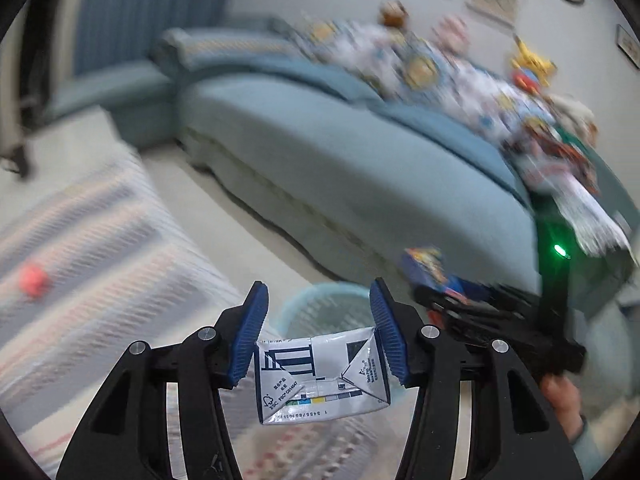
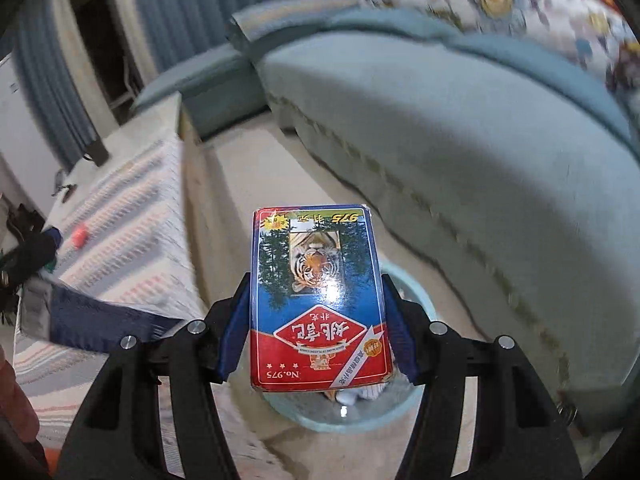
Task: Collect trash
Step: 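Release the tiger card box into the basket with the right tool while the left tool releases the carton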
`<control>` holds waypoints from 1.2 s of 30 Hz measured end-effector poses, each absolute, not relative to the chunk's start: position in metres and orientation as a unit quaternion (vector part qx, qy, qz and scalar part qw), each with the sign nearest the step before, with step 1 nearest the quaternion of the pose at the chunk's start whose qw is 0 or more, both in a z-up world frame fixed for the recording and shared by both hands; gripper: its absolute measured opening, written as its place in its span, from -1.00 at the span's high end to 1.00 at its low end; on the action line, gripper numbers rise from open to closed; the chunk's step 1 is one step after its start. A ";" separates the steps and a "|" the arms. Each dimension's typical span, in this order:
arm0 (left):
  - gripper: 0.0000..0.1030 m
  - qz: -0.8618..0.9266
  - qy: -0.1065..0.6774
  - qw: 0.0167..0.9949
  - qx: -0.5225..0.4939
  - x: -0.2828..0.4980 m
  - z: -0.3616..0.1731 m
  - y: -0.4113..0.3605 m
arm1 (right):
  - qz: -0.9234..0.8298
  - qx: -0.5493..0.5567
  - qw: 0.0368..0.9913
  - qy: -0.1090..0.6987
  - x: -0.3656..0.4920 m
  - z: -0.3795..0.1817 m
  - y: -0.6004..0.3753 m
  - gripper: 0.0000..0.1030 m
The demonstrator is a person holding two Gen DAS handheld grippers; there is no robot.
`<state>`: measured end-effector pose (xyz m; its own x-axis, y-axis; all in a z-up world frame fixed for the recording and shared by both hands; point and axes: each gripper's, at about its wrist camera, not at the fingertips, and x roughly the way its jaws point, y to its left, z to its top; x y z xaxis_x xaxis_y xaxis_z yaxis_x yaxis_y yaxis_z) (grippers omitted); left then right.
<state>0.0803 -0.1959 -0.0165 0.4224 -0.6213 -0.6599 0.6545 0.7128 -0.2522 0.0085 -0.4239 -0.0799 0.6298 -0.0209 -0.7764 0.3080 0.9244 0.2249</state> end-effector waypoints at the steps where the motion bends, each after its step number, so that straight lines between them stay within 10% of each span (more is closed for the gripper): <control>1: -0.01 -0.387 0.391 0.835 0.021 0.084 -0.028 -0.202 | -0.094 0.177 0.881 0.428 0.012 -0.090 -0.426 -0.10; 31: -0.28 -0.414 0.399 0.818 0.006 0.099 -0.042 -0.228 | -0.088 0.200 0.850 0.479 0.017 -0.166 -0.440 -0.25; 36: -0.28 -0.388 0.407 0.827 -0.010 0.097 -0.044 -0.184 | -0.050 0.155 0.873 0.460 0.014 -0.142 -0.402 0.00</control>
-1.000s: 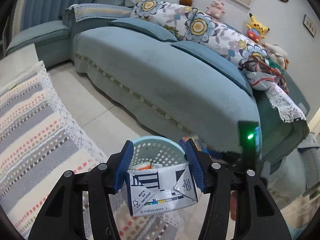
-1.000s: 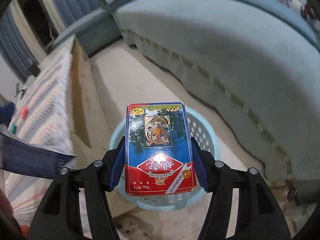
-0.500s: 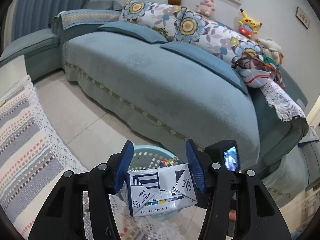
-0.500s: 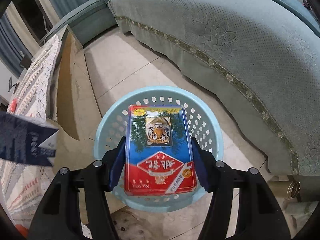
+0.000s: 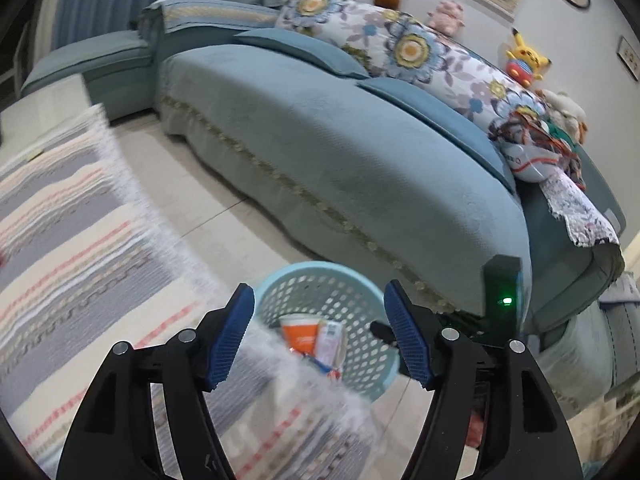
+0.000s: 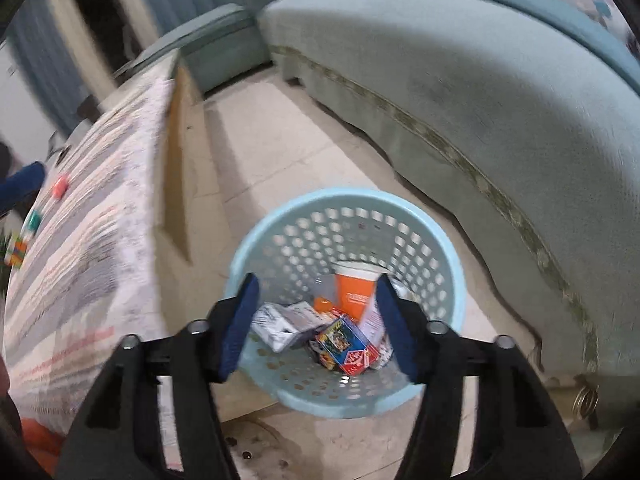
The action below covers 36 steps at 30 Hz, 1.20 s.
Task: Collect trash
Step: 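Release the tiger card box into the basket with the right tool while the left tool releases the carton, then grasp the teal clay bag with the left tool while the right tool grasps the pink clay bag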
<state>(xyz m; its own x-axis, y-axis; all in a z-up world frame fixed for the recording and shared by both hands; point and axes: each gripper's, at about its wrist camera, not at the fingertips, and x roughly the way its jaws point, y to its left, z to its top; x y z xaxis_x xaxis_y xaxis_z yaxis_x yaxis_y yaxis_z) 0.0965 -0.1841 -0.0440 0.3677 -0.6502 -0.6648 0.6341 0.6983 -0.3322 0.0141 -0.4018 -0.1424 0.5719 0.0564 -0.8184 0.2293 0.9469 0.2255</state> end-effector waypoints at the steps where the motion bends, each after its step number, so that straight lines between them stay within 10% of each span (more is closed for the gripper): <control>1: -0.28 -0.381 0.405 0.831 -0.020 0.097 -0.041 -0.170 | -0.043 0.147 0.877 0.455 0.015 -0.136 -0.393 0.00; 20: -0.50 -0.037 0.339 0.937 -0.079 0.166 -0.029 0.150 | 0.186 0.022 0.917 0.352 0.157 -0.032 -0.123 -0.01; 36: -0.58 0.034 0.388 0.920 -0.047 0.263 -0.104 0.180 | 0.202 -0.012 0.896 0.396 0.290 -0.094 -0.019 -0.45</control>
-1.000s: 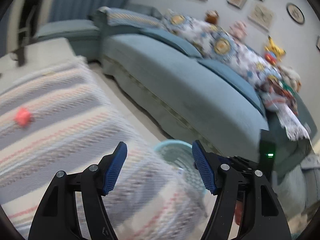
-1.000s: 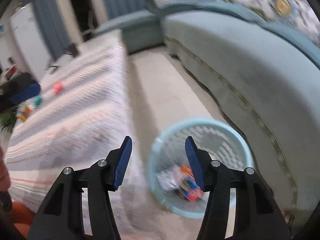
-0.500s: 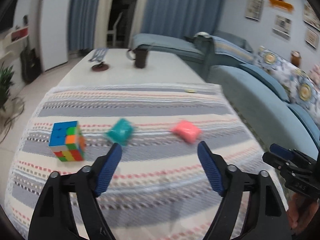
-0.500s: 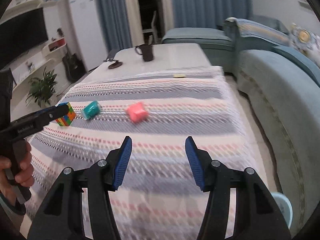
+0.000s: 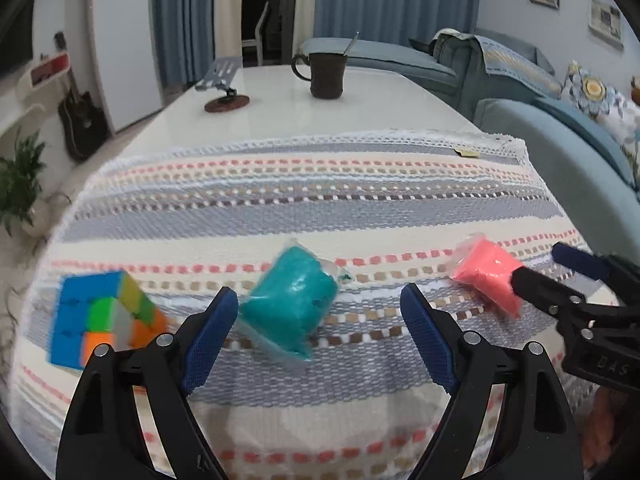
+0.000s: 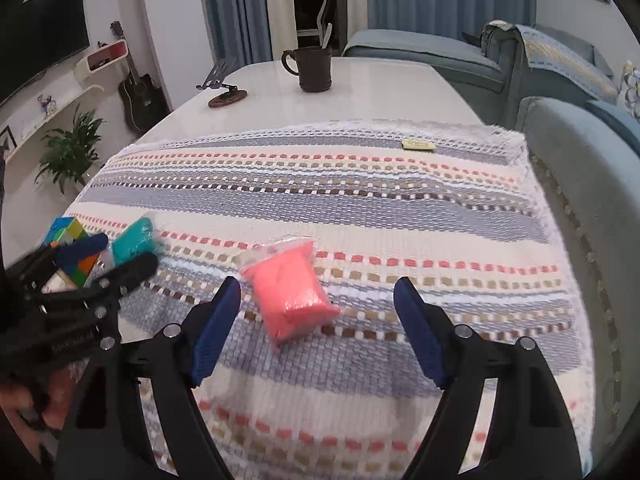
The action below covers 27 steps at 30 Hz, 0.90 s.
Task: Collect trash
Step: 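Grasp the teal clay bag with the left tool while the right tool grasps the pink clay bag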
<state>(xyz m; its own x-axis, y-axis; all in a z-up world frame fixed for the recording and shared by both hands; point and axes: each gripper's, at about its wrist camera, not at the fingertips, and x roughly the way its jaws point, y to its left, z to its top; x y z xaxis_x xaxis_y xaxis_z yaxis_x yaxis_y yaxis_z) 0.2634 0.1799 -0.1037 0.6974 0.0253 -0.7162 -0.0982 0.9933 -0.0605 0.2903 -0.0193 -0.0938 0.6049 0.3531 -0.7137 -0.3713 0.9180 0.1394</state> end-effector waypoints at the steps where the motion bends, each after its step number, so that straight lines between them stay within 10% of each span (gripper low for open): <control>1: -0.56 0.036 0.399 0.915 -0.051 0.266 -0.109 0.182 | 0.205 -0.014 0.894 0.399 0.291 -0.097 -0.019 -0.45; 7: -0.41 0.040 0.416 0.907 -0.059 0.272 -0.114 0.187 | 0.207 -0.061 0.881 0.421 0.302 -0.107 0.005 -0.43; 12: 0.13 0.052 0.421 0.904 -0.057 0.274 -0.118 0.190 | 0.211 -0.058 0.874 0.434 0.305 -0.112 0.006 0.32; 27: 0.43 -0.096 0.325 0.937 -0.087 0.197 -0.051 0.136 | 0.184 0.021 0.915 0.358 0.226 -0.059 -0.084 0.36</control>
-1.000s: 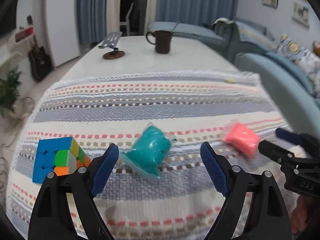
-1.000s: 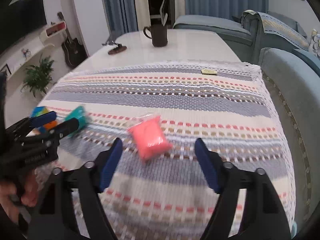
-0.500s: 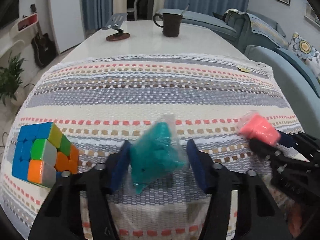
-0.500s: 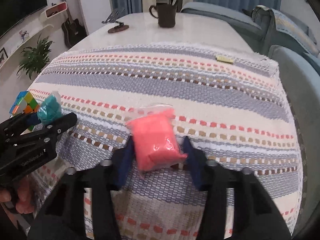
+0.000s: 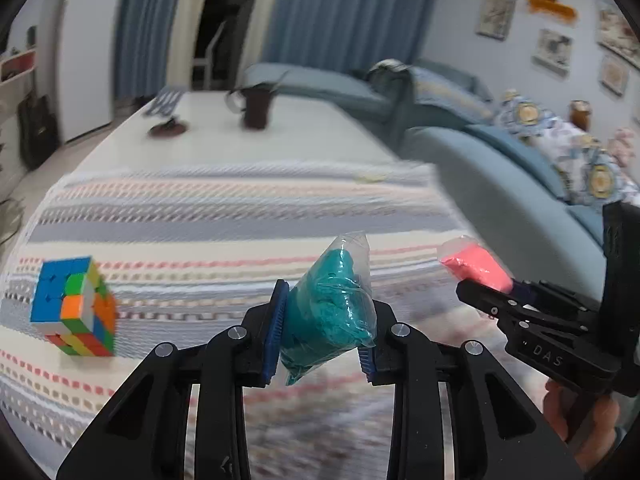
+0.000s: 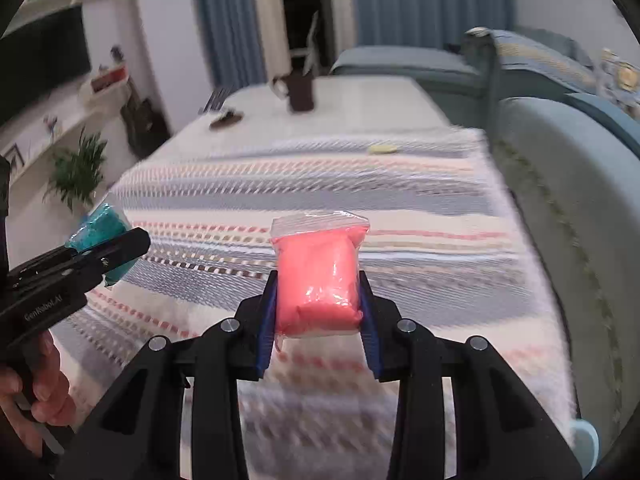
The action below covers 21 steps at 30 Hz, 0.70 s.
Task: Collect trash
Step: 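Grasp the teal clay bag with the left tool while the right tool grasps the pink clay bag, then drop the pink clay bag into the basket with the right tool while the left tool drops the teal bag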
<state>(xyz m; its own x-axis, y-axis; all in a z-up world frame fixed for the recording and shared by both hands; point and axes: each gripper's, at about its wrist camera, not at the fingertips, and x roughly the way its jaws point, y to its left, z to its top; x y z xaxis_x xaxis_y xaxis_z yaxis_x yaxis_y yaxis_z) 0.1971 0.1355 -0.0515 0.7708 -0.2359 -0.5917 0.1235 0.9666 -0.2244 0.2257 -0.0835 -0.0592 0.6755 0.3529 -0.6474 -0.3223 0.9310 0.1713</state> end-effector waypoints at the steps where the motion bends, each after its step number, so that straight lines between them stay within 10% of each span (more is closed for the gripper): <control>1: 0.43 -0.105 0.320 0.937 -0.088 0.192 -0.044 0.128 | 0.173 0.031 0.920 0.349 0.213 -0.046 -0.104 0.36; 21: 0.43 -0.288 0.288 0.913 0.025 0.084 0.024 -0.189 | -0.061 0.084 0.931 0.351 0.041 -0.035 -0.383 0.36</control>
